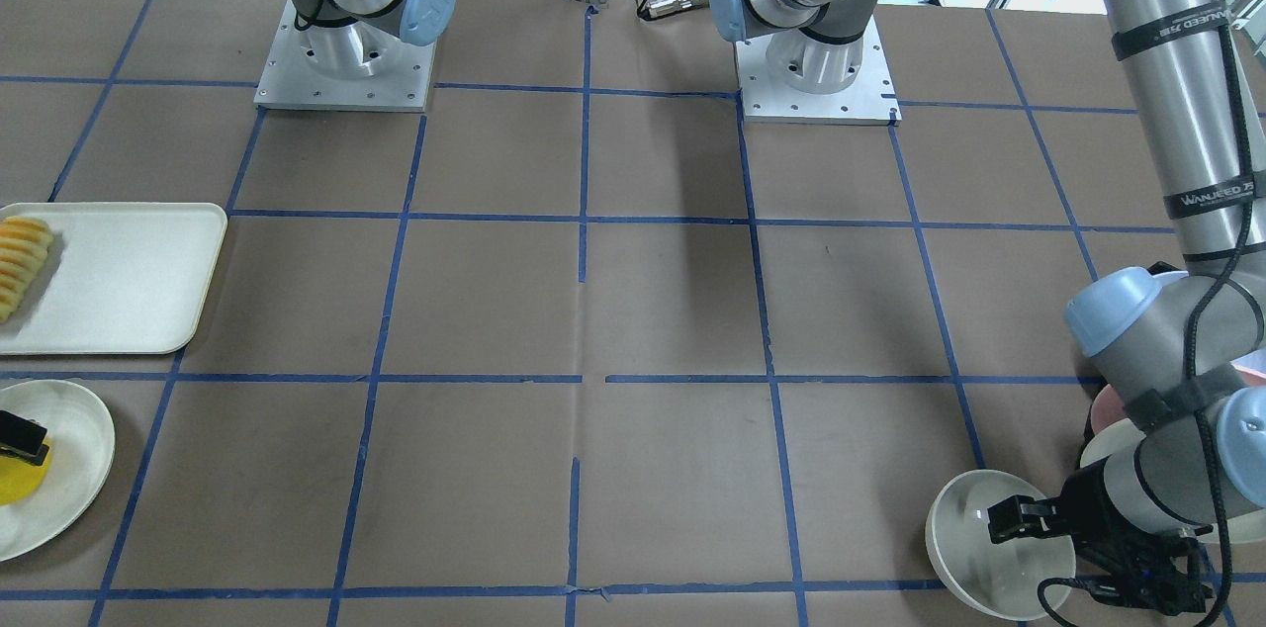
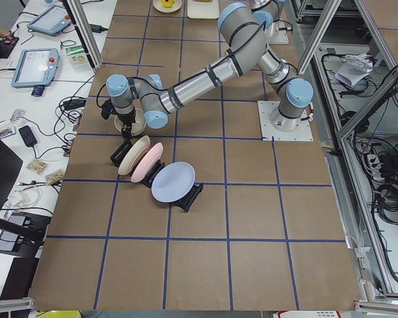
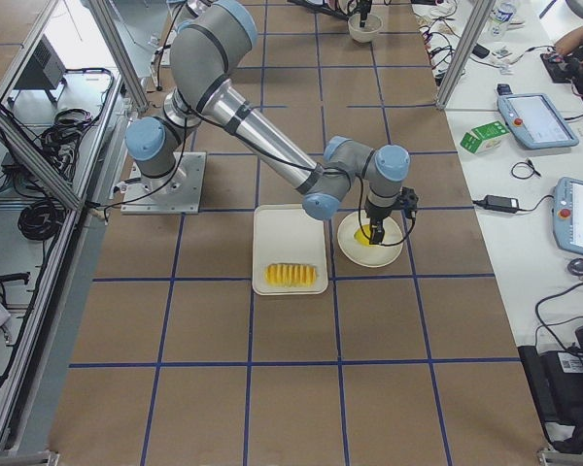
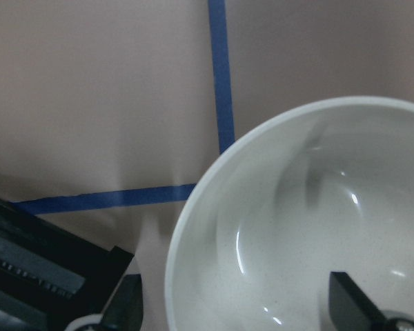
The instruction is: Place bowl and put lemon in it
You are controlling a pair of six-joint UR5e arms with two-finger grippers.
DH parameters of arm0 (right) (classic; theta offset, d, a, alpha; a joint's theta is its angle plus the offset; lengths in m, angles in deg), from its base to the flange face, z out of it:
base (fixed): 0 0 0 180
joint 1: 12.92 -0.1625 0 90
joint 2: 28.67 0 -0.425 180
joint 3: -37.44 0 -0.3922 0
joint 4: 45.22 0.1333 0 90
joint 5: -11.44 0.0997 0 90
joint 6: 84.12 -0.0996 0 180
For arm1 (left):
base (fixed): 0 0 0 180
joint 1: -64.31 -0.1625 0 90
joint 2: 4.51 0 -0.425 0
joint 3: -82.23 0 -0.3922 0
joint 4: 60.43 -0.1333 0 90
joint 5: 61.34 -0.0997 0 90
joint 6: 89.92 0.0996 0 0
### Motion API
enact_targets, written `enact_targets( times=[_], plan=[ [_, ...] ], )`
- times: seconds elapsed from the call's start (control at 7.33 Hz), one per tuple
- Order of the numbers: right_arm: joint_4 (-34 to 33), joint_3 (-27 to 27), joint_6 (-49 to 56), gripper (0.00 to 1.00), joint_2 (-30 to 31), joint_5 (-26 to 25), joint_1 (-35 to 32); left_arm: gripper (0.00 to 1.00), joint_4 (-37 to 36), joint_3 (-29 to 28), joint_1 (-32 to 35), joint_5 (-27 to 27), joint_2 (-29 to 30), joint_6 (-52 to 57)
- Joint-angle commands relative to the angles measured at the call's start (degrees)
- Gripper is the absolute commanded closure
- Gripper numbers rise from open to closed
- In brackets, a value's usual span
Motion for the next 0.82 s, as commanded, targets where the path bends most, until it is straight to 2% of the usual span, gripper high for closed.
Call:
enact_targets(
  times=[0.0, 0.14, 0.27, 0.41, 0.55, 0.68],
  plan=[
    [-2.1, -0.1, -0.3, 0.00, -1.6, 0.0, 0.0, 0.67, 0.4, 0.2, 0.0, 0.1, 0.1, -0.2],
    [-3.3, -0.1, -0.5, 0.00, -2.6, 0.1, 0.0, 0.87, 0.4, 0.2, 0.0, 0.0, 0.1, -0.2],
    [-3.3, -0.1, -1.1, 0.12, -2.6, 0.2, 0.0, 1.00, 0.1, 0.2, 0.0, 0.1, 0.1, -0.2],
    [-3.1, 0.0, -2.3, 0.41, -2.6, 0.1, 0.0, 1.00, 0.2, -0.1, 0.0, 0.0, 0.0, -0.3],
    [-2.9, -0.1, -2.4, 0.76, -2.2, -0.2, 0.0, 1.00, 0.7, -0.6, 0.3, -0.4, -1.6, -0.9],
    [-2.3, -0.2, -2.4, 1.00, -2.0, -0.4, 0.0, 1.00, 3.1, -0.7, 1.1, -0.4, -3.4, -1.7]
  ],
)
